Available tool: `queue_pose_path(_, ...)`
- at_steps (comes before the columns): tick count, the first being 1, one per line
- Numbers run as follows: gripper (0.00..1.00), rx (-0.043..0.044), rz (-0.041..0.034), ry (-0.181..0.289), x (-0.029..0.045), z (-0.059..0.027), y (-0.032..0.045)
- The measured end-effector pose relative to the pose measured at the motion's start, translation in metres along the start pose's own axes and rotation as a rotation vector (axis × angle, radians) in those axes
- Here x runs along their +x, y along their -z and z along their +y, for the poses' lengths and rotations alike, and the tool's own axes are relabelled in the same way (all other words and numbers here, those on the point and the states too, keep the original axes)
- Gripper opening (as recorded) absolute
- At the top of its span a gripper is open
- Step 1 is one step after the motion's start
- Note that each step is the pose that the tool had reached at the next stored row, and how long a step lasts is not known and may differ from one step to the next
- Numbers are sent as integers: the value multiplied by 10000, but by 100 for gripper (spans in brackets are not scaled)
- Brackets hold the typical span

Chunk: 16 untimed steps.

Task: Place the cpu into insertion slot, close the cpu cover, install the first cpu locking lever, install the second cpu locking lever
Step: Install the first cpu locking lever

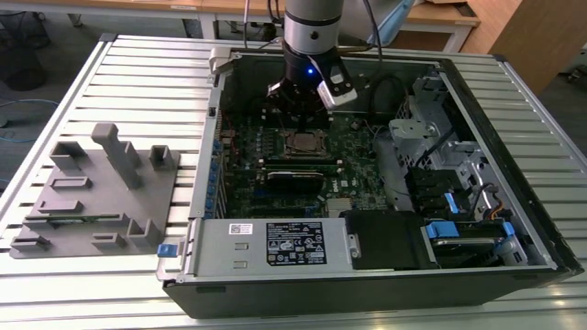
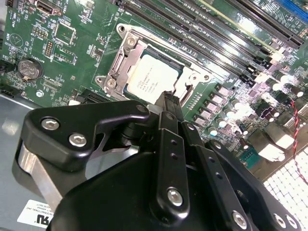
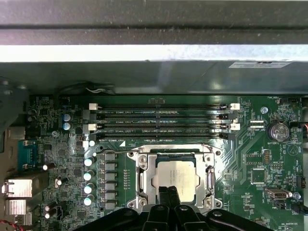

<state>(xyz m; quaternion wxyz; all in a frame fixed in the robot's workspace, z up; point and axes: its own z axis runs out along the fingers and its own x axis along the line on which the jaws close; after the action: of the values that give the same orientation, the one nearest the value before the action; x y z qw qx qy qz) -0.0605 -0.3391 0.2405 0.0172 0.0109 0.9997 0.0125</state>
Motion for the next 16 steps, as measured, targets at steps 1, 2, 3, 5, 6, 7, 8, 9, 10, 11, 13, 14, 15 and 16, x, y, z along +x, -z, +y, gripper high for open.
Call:
queue_pose_path(1, 11, 0, 0, 0, 0, 0, 5)
queue_pose_path(2, 11, 0, 0, 0, 0, 0, 9)
queue_pose_path(3, 11, -1, -1, 0, -1, 1, 14)
queue_pose_path(5, 11, 0, 0, 0, -1, 1, 24)
queue_pose_path(6, 11, 0, 0, 0, -1, 1, 28)
queue_pose_path(7, 11, -2, -1, 0, -1, 1, 29)
queue_pose_path(8, 11, -3, -2, 0, -1, 1, 29)
queue_pose_path(9, 11, -3, -2, 0, -1, 1, 29)
queue_pose_path(10, 11, -1, -1, 0, -1, 1, 30)
queue_pose_path(11, 11, 0, 0, 0, -1, 1, 31)
queue_pose_path(13, 11, 0, 0, 0, -1, 1, 31)
queue_pose_path(14, 11, 0, 0, 0, -1, 1, 32)
queue_pose_path(15, 11, 2, 2, 0, -1, 1, 35)
queue_pose_path(16, 11, 5, 3, 0, -1, 1, 40)
